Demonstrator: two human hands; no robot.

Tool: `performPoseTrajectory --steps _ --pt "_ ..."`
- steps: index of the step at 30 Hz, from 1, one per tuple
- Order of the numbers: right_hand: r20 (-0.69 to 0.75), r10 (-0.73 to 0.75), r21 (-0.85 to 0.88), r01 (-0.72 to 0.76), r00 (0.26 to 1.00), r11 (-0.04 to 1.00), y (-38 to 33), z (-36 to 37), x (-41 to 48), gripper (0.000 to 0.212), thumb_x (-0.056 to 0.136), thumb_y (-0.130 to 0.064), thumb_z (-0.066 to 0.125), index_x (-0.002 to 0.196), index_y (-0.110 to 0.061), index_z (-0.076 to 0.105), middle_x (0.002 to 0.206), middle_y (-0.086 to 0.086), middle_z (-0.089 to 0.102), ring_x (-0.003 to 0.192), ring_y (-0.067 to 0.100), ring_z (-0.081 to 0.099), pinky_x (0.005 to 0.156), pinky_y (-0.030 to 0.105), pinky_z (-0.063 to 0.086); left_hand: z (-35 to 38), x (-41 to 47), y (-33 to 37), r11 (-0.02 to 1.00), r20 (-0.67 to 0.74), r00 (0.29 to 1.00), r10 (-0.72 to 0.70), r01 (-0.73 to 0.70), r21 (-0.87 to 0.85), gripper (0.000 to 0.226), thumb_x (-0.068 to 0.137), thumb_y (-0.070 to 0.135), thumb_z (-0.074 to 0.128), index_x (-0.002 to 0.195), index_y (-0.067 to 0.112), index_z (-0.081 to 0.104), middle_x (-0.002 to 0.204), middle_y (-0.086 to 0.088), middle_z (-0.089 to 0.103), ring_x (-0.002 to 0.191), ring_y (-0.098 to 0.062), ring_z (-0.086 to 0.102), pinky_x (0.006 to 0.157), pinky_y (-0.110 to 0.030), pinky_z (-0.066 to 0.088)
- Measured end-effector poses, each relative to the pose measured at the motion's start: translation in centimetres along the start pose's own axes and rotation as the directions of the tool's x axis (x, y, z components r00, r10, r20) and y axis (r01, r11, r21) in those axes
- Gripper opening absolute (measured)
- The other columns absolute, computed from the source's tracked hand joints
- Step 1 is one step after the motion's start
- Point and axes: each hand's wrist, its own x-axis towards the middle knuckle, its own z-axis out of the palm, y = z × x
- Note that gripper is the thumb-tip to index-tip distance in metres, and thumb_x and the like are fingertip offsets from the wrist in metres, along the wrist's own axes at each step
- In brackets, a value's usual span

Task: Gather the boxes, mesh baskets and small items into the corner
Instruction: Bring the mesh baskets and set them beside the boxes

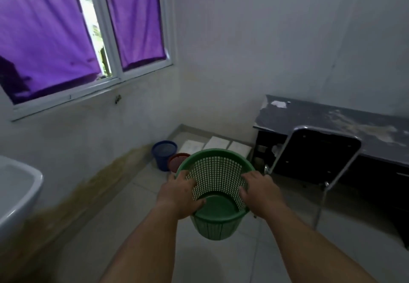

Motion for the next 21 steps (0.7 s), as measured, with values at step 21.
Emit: performPoseTrajectory --steps 21 --pt "0.276 -0.359 0.088 0.348 0.892 0.933 -21.3 11.4 42.3 0.051 0.095 -0.043 0.046 0.143 -0.028 0.042 0.147 -0.001 0.041 0.125 0.025 0.045 0.1 0.041 0.044 0.8 27.3 -29.7 0.917 0.203 0.904 -0.377 0.395 -0.056 0.075 0.077 0.072 0.056 0.138 0.03 0.046 0.158 -0.005 0.02 0.136 -0.035 0.03 0.108 -0.047 0.039"
